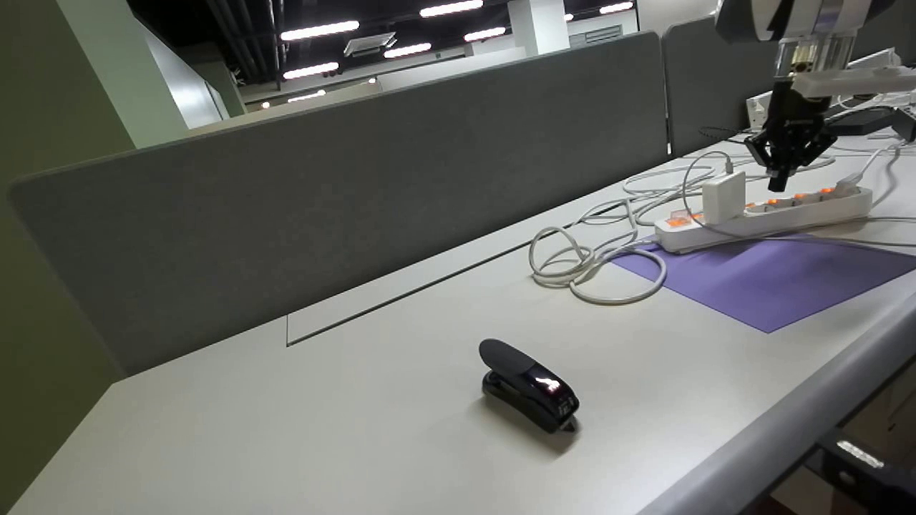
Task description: Press the second switch from the right on the extension cable
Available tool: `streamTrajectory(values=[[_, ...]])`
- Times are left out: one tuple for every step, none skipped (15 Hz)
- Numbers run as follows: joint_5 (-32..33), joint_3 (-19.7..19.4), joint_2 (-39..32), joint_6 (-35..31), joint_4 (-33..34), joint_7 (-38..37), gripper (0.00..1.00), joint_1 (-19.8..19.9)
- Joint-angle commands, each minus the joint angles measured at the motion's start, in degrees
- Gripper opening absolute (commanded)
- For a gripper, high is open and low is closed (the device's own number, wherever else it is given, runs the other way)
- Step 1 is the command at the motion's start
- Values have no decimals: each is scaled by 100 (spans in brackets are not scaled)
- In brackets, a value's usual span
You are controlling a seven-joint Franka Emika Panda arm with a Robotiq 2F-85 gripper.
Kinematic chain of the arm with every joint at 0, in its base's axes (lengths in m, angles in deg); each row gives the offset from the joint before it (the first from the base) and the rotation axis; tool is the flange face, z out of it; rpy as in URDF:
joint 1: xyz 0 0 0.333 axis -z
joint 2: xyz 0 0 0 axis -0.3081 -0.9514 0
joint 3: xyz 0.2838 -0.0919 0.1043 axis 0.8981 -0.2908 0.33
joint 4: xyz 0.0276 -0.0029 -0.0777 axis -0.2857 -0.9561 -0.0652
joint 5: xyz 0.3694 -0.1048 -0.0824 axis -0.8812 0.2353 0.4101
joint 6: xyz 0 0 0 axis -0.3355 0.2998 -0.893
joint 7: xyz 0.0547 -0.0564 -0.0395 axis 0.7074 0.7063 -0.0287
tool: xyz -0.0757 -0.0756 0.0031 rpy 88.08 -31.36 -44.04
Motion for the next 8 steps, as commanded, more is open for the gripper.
streamTrajectory(values=[[103,200,-26,-86,50,-94,0,170],[106,222,-30,-94,51,-94,0,178],[114,242,-37,-107,50,-100,0,180],[118,257,-43,-122,49,-106,0,183],[132,266,-53,-139,49,-118,0,180],[141,273,-63,-145,50,-129,0,181],[143,278,-70,-142,52,-134,0,187],[146,274,-86,-142,58,-140,0,191]])
